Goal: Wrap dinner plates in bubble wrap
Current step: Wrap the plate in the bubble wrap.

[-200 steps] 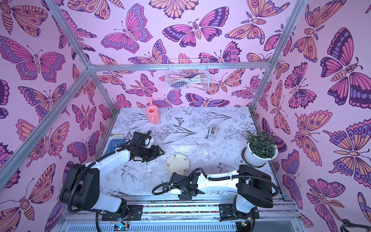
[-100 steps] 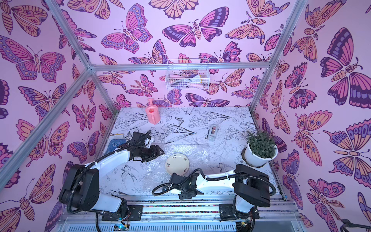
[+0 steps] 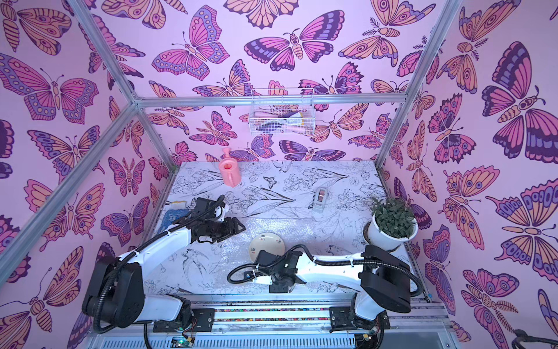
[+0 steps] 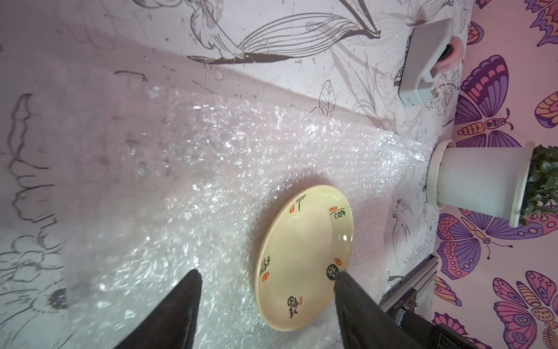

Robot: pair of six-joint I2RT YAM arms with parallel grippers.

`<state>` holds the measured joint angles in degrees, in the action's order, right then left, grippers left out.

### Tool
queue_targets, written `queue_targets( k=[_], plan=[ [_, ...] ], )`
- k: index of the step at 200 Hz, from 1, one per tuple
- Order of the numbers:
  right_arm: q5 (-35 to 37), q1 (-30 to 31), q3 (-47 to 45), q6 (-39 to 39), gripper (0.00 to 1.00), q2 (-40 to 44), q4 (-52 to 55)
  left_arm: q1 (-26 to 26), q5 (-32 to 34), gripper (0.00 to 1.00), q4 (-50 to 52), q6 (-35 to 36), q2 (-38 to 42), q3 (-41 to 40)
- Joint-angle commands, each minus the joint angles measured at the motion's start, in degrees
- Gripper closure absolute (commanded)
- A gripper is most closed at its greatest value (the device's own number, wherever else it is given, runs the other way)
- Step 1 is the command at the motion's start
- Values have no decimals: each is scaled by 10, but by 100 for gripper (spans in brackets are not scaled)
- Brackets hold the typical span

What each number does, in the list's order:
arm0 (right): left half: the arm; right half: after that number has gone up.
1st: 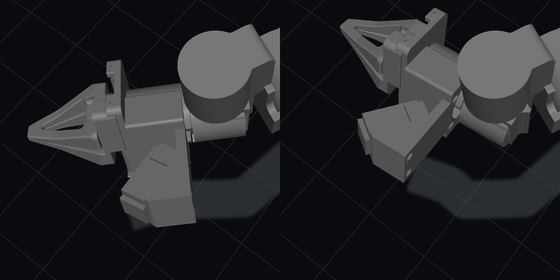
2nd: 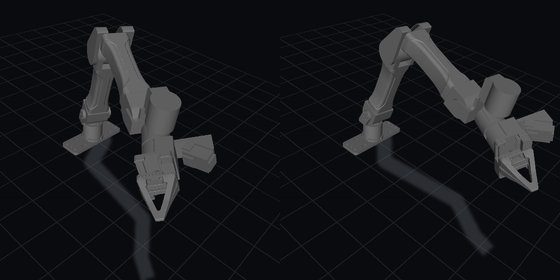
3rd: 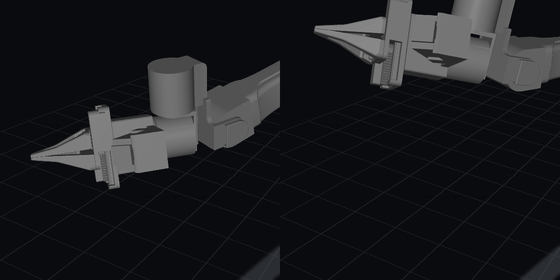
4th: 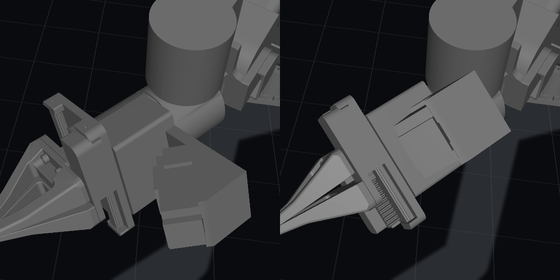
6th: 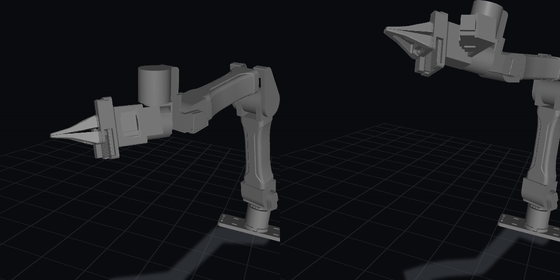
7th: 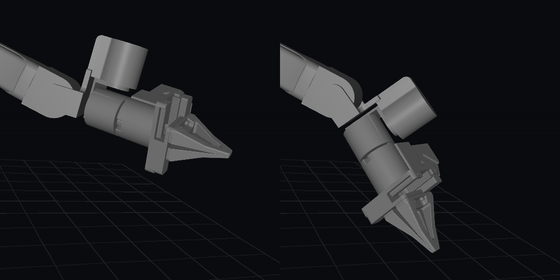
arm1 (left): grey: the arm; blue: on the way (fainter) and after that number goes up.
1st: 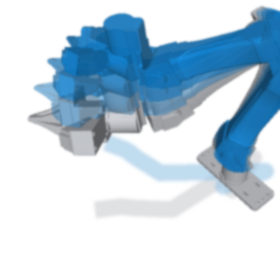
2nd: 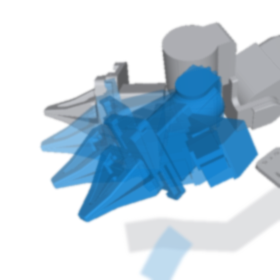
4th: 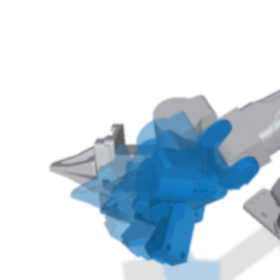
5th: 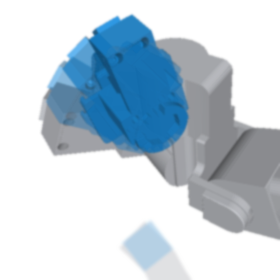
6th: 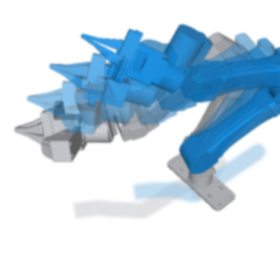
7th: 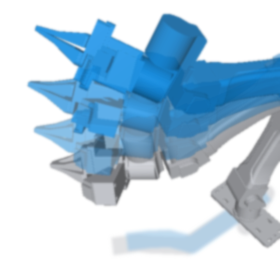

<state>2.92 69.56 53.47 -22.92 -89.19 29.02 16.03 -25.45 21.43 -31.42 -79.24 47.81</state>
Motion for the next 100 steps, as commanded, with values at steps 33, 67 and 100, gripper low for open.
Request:
queue_targets(
  k=[33, 67, 100],
  plan=[
    [-59, -65, 98, -49, 100, -57, 91, -5, 78, 28, 111, 51, 58, 16],
    [-78, -114, 143, -70, 100, -101, 117, -8, 172, 30, 186, 35, 138, 5],
    [-102, -148, 186, -74, 100, -141, 131, 12, 169, 33, 216, 44, 183, 5]
  ],
)
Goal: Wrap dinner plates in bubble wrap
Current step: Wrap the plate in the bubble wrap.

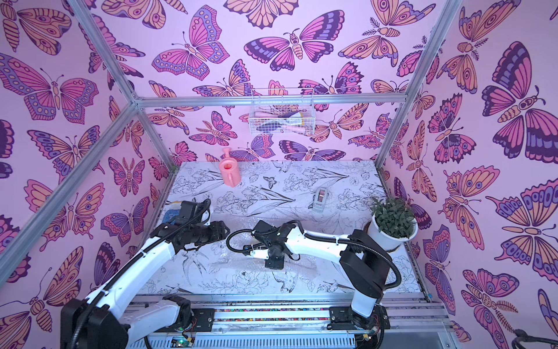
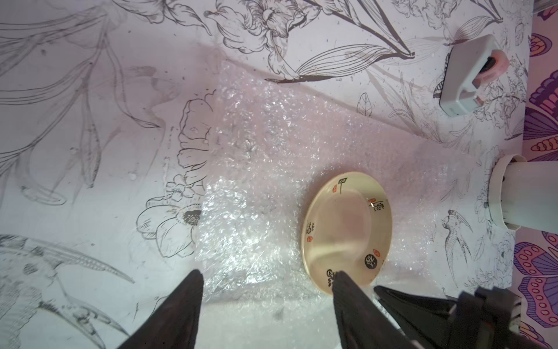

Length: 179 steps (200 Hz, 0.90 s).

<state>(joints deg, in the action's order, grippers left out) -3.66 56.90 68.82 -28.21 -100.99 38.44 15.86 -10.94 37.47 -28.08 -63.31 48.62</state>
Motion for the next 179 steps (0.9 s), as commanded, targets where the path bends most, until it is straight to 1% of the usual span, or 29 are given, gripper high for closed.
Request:
queue_targets(
  k=[1, 21, 35, 43, 61, 78, 100, 117, 137, 157, 179],
  plan=[
    [-37, -23, 35, -21, 100, -25, 38, 14, 24, 33, 56, 11, 25, -3],
    [-48, -37, 64, -21, 100, -46, 49, 44, 18, 40, 57, 9, 46, -5],
    [-53, -45, 85, -20, 100, -59, 62, 65, 11, 49, 55, -2, 59, -10],
    [-58, -50, 96, -18, 100, -66, 71, 73, 0, 54, 52, -14, 66, -15],
    [-74, -61, 111, -12, 100, -79, 80, 86, -15, 63, 43, -47, 74, -24],
    [-100, -75, 124, -2, 100, -91, 86, 101, -23, 67, 19, -81, 85, -42],
    [-133, -93, 148, 18, 100, -112, 100, 117, -34, 83, -16, -114, 104, -72],
    [-155, -104, 164, 36, 100, -129, 111, 130, -37, 93, -34, -135, 117, -91],
    [-189, -120, 176, 55, 100, -148, 117, 148, -53, 100, -82, -153, 117, -116],
    [-197, -128, 183, 72, 100, -163, 120, 165, -67, 100, -140, -175, 96, -137],
    [-215, -135, 201, 91, 100, -182, 137, 188, -67, 100, -202, -185, 52, -149]
  ],
)
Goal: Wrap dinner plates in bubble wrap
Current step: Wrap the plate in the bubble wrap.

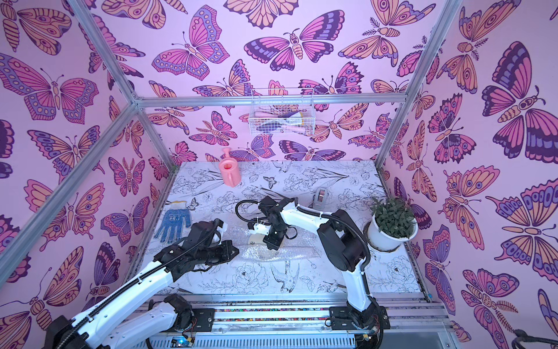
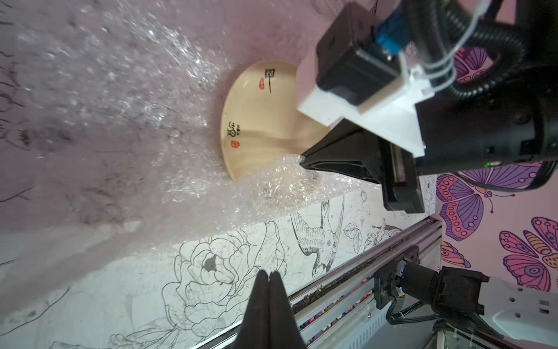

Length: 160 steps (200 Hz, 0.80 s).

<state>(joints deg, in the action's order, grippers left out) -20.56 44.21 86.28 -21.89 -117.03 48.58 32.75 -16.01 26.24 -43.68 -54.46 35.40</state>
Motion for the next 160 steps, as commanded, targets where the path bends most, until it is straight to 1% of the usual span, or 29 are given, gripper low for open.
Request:
queue_targets(
  k=[1, 50, 53, 59, 77, 115, 160],
  plan=[
    [-47, -9, 28, 30, 100, -24, 37, 20, -16, 100, -92, -29, -39, -16],
    [-69, -21, 45, 69, 100, -51, 50, 56, -25, 100, -183, -17, -178, 12],
    [-71, -21, 46, 71, 100, -51, 51, 58, -26, 100, -187, -17, -201, 14],
    [-72, -22, 44, 74, 100, -52, 50, 63, -27, 100, -196, -18, -218, 18],
    [-75, -28, 44, 93, 100, -56, 44, 76, -29, 100, -206, -21, -263, 34],
    [-98, -35, 43, 107, 100, -59, 36, 89, -7, 100, -212, -15, -312, 49],
    [-98, -35, 43, 111, 100, -61, 39, 88, 17, 100, -205, -4, -354, 52]
  ],
)
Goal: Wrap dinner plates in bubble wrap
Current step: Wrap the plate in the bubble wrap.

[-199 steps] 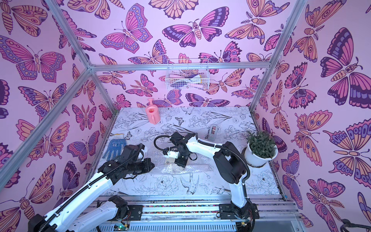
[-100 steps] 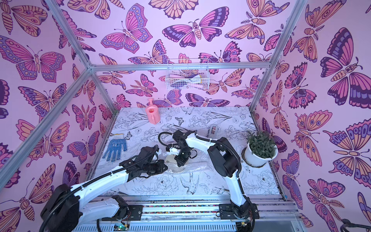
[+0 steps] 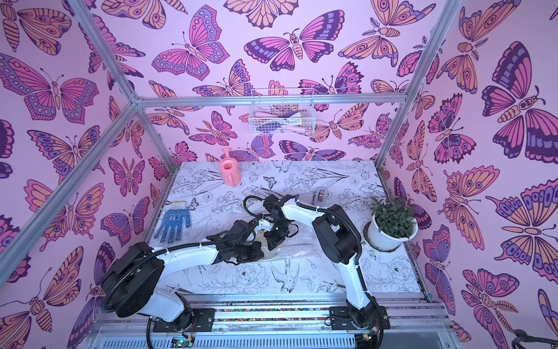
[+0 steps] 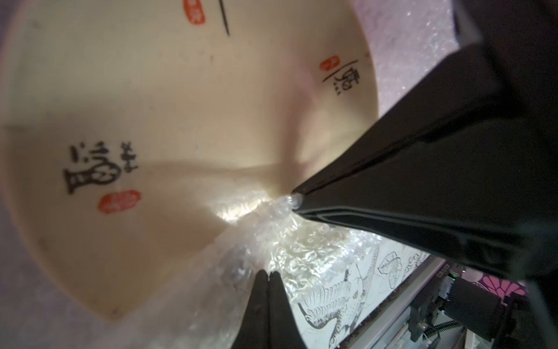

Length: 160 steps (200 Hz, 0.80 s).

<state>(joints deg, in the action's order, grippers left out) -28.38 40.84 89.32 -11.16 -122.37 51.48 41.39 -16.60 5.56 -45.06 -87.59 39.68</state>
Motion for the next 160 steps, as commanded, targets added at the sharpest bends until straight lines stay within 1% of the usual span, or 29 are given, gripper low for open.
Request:
queue_targets(
  k=[1, 24, 44, 54, 68, 75, 87, 95, 117, 135, 150, 160],
  plan=[
    [-19, -1, 12, 4, 100, -8, 9, 2, 23, 100, 2, 9, -24, 9],
    [-23, -1, 11, 8, 100, -8, 6, 2, 31, 100, 2, 10, -36, 8],
    [-20, -1, 12, 16, 95, -5, 4, 2, 33, 100, 3, 12, -43, 11],
    [-14, -2, 13, 24, 86, -1, -1, 1, 31, 100, 3, 12, -46, 13],
    [5, -9, 10, 55, 73, 18, -19, 1, 29, 100, 3, 10, -50, 13],
    [19, -11, 7, 71, 69, 29, -27, 1, 29, 100, 3, 10, -52, 13],
    [49, -17, -11, 106, 60, 63, -50, 1, 27, 100, 4, 8, -53, 13],
    [67, -21, -27, 128, 57, 90, -66, 1, 29, 100, 4, 7, -53, 12],
    [118, -40, -87, 200, 50, 170, -104, 1, 30, 100, 8, 5, -52, 11],
    [135, -68, -148, 267, 49, 236, -118, 1, 32, 100, 10, 2, -50, 8],
    [119, -106, -220, 326, 48, 300, -134, 1, 34, 100, 11, -3, -45, 4],
    [104, -126, -264, 349, 48, 347, -151, 0, 34, 100, 13, -4, -43, 2]
  ],
)
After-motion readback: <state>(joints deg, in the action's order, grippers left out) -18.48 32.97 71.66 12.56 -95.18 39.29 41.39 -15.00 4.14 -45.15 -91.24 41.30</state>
